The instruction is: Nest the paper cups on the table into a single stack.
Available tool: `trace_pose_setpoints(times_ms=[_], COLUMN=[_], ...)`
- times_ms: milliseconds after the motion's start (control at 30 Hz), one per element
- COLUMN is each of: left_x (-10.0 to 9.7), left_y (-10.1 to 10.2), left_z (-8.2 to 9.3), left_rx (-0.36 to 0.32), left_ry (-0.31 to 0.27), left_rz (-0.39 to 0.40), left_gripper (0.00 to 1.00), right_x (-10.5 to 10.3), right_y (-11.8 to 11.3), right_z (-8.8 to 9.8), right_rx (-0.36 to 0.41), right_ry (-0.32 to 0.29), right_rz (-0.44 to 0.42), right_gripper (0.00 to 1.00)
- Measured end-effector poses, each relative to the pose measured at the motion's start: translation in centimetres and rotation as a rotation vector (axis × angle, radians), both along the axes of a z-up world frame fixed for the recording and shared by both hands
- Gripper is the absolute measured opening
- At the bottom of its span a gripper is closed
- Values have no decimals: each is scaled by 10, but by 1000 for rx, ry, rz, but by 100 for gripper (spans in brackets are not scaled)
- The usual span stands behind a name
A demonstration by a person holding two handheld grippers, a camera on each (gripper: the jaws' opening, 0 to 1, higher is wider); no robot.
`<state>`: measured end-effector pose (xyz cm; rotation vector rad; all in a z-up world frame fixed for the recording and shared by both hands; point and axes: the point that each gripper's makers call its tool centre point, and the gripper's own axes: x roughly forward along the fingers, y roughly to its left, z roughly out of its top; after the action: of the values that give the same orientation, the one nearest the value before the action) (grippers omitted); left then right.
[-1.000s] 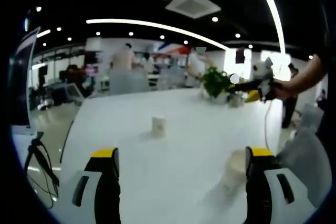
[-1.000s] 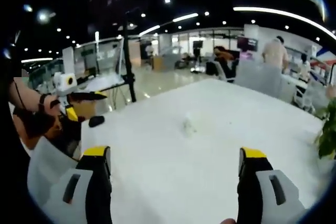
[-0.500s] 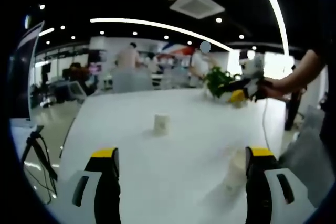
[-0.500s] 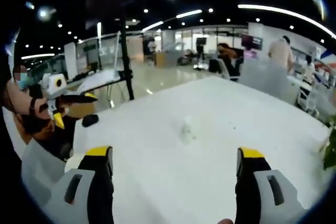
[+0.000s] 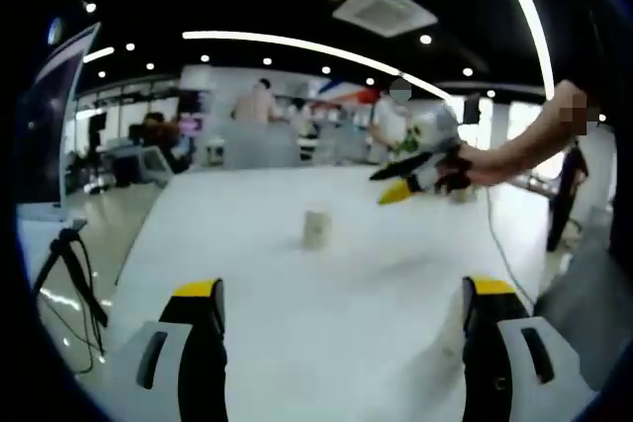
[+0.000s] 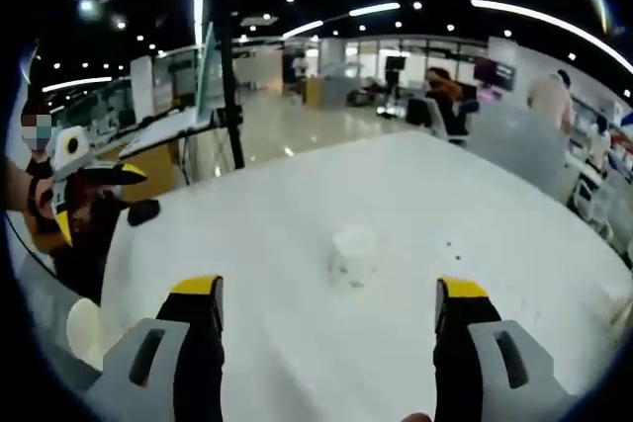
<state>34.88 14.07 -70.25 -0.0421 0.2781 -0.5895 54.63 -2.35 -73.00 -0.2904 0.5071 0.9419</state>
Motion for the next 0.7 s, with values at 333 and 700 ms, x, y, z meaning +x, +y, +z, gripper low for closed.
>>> trace_pose_setpoints(times_ms=[333,700], left_x=[9,15], left_y=[16,20], left_z=[-11,-26], left_rx=[-11,-37], left_ry=[10,29], left_rz=[30,53], left_gripper=[98,98], right_x=[37,40], right_y=[32,57], right_z=[-42,-62], right_rx=[-69,-100], right_ry=[18,50], right_rz=[80,119], right_gripper=[78,63])
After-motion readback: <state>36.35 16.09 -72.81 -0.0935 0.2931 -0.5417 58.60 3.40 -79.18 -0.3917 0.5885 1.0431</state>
